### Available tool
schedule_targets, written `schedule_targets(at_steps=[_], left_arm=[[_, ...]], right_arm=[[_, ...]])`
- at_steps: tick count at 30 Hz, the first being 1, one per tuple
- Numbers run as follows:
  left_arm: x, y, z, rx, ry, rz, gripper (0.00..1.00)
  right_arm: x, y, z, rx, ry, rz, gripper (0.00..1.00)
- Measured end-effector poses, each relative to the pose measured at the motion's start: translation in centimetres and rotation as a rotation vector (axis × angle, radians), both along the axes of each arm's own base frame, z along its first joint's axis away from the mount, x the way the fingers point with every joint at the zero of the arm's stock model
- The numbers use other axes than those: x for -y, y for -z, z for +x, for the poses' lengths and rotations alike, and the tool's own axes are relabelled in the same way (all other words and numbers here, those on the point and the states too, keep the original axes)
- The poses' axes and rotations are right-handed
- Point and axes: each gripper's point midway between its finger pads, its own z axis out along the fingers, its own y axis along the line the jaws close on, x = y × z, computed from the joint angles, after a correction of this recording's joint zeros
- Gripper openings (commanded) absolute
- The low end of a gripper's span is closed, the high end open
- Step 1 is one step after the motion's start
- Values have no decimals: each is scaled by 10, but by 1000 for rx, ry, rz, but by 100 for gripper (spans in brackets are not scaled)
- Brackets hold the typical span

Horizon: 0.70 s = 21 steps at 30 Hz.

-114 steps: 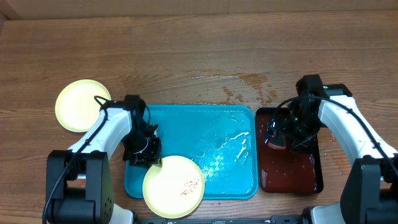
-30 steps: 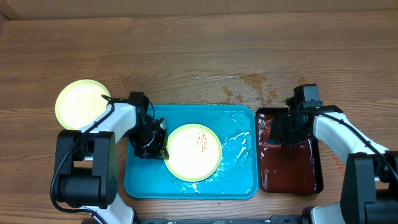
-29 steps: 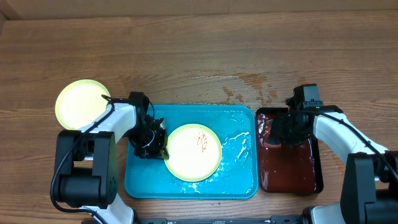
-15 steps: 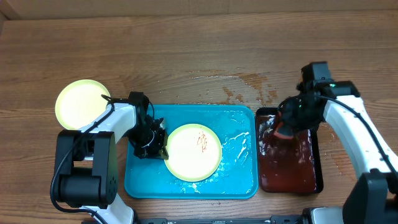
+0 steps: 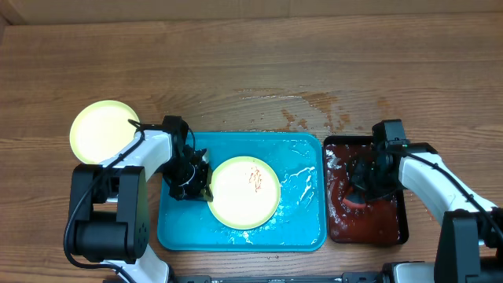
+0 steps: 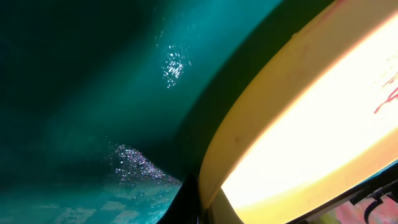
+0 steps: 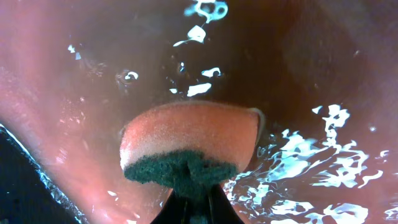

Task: Clean dirty plates on tray and stack at the side
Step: 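Carry the wet sponge with the right gripper onto the yellow plate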

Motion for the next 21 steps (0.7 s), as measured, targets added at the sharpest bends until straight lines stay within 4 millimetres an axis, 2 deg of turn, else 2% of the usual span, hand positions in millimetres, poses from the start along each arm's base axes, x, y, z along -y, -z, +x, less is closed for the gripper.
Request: schedule_targets(at_steps=[5,9,13,18,21], left_arm=[[0,0,0,-4,-10,3,4],[0,0,0,-5,-12,5,4],[0,0,0,-5,-12,6,4],[0,0,0,-2,-5,5,4],[0,0,0,7,13,1,4]], right_arm=[[-5,-2,1,0,-1,27,4],[-7,-18,0,-37,-24,37,4],[-6,-58,25,30,-55,27,4],[-7,-122,55,182,-119,16,4],[-10,-136,56,211,-172,13,4]])
